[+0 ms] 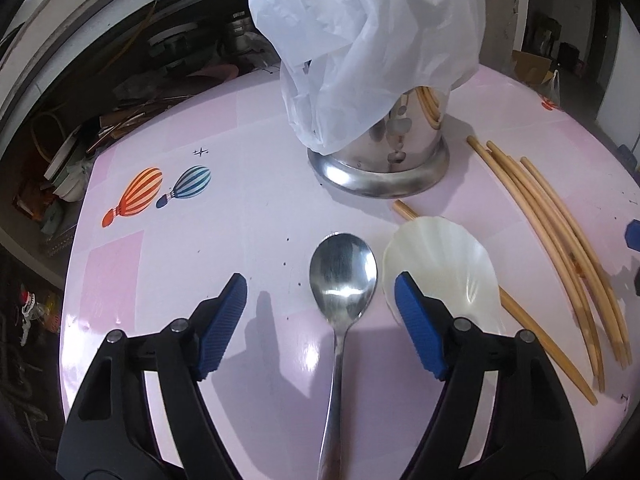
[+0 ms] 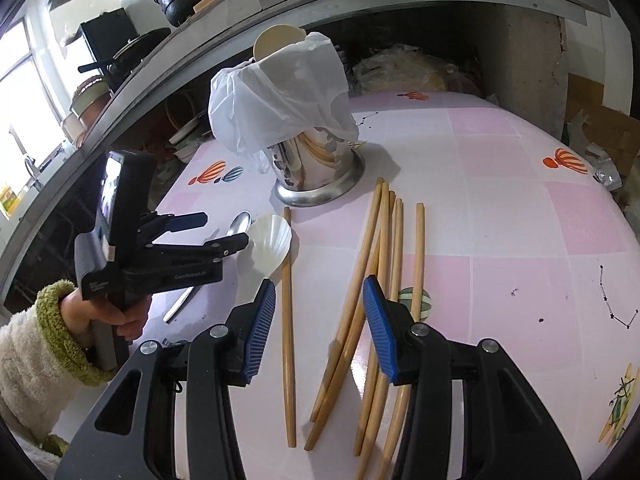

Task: Organize utensils
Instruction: 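Close left tool on the metal spoon while right tool straddles the white plastic ladle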

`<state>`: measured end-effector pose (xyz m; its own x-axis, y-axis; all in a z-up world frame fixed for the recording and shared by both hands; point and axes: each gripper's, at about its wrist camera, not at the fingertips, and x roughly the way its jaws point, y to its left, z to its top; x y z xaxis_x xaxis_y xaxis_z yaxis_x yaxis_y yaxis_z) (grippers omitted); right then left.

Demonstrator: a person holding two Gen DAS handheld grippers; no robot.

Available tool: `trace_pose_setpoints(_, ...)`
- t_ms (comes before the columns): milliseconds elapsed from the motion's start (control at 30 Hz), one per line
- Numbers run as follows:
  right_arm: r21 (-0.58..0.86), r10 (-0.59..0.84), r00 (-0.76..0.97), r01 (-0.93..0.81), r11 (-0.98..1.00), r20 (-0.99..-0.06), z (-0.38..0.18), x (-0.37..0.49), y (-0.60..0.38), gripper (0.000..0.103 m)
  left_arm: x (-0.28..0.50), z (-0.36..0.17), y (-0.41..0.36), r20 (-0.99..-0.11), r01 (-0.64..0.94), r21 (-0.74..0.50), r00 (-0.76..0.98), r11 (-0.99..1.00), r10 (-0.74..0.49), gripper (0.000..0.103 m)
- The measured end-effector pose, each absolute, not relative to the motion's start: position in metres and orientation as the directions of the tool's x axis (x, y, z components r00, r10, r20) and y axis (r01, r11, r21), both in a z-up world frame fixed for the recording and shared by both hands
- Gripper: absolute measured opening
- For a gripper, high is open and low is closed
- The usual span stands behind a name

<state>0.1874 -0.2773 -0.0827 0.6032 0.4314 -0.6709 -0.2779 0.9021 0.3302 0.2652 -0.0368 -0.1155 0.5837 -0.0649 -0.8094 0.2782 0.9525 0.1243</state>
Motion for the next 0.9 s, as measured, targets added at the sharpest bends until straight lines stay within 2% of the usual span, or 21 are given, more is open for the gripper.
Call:
trace_pose_setpoints(300,0.345,0.439,0.597,-0.272,0.898,-0.672,-0.084,0.19,-0.28,0.045,0.286,-0.109,-0.029,-0.812,0.197,-0.006,0.571,0.98,-0.12,0.067)
trace_pose_setpoints(600,0.348,0.442,0.593,-0.273,0.897,-0.673,-0.084,0.191,-0.28,0.045,0.3,-0.117,-0.039,-0.829,0.191,0.009,0.55,0.982,-0.099,0.065)
trace_pose_setpoints(833,0.356,0.449,0.591,-0.275,0.893,-0.671,-0.085,0.19,-0.279,0.045,0.303,-0.121,-0.021,-0.845,0.15,-0.014,0.527,0.989,-0.092,0.052)
trace_pose_setpoints(900,0.355,0.451,0.59,-0.279,0.892,-0.67,-0.084,0.19,-0.278,0.045,0.302,-0.122,-0.017,-0.846,0.141,-0.005,0.527,0.99,-0.079,0.052)
